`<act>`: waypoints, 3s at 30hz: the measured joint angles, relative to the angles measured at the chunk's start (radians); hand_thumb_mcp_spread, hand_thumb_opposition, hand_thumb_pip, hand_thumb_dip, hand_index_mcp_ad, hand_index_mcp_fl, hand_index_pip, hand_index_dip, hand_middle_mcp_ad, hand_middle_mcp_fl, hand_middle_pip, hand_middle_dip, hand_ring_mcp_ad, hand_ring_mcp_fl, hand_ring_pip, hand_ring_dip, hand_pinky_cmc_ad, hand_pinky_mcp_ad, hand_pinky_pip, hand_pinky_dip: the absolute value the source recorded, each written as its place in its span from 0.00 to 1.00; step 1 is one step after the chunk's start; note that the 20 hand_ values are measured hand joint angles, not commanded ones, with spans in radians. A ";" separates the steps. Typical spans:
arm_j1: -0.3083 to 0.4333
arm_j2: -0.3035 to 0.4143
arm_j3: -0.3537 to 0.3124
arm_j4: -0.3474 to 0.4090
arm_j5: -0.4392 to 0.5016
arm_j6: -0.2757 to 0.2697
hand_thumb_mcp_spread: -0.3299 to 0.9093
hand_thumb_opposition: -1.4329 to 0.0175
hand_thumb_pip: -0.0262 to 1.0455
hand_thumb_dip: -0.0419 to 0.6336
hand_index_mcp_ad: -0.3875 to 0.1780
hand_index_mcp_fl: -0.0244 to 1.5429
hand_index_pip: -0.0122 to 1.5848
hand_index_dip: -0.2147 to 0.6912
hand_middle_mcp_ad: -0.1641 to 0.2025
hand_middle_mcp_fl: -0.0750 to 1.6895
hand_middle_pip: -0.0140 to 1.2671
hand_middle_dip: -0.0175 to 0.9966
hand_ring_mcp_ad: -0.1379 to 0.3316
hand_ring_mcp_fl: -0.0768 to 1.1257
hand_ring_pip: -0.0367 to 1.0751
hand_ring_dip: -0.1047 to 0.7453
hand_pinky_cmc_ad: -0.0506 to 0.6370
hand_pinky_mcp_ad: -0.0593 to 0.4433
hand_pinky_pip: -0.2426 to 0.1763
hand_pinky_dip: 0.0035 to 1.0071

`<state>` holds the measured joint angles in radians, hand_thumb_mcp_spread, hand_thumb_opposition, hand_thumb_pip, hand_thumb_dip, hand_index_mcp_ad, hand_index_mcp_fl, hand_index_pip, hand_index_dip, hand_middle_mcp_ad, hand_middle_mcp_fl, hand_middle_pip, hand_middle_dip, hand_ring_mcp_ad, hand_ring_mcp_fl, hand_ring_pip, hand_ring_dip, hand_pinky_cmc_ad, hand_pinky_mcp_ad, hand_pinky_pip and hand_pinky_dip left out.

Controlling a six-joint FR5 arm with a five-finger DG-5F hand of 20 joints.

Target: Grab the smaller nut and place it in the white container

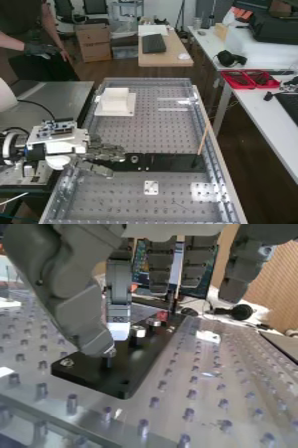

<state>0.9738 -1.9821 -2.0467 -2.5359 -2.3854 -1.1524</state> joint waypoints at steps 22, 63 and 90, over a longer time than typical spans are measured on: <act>0.000 -0.022 0.014 -0.018 -0.001 -0.025 0.57 0.40 0.80 0.36 0.42 0.03 0.98 0.39 0.63 0.07 0.11 0.24 0.56 0.06 0.12 0.27 0.58 0.74 0.63 0.17; 0.002 -0.033 0.028 -0.029 -0.007 -0.031 0.56 0.40 0.80 0.36 0.37 0.06 0.98 0.36 0.62 0.07 0.11 0.23 0.54 0.06 0.12 0.27 0.55 0.72 0.66 0.18; 0.006 -0.040 0.037 -0.046 -0.006 -0.040 0.58 0.40 0.80 0.36 0.40 0.08 0.99 0.38 0.62 0.07 0.11 0.23 0.53 0.06 0.12 0.26 0.55 0.72 0.66 0.18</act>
<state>0.9800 -2.0223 -2.0101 -2.5821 -2.3910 -1.1924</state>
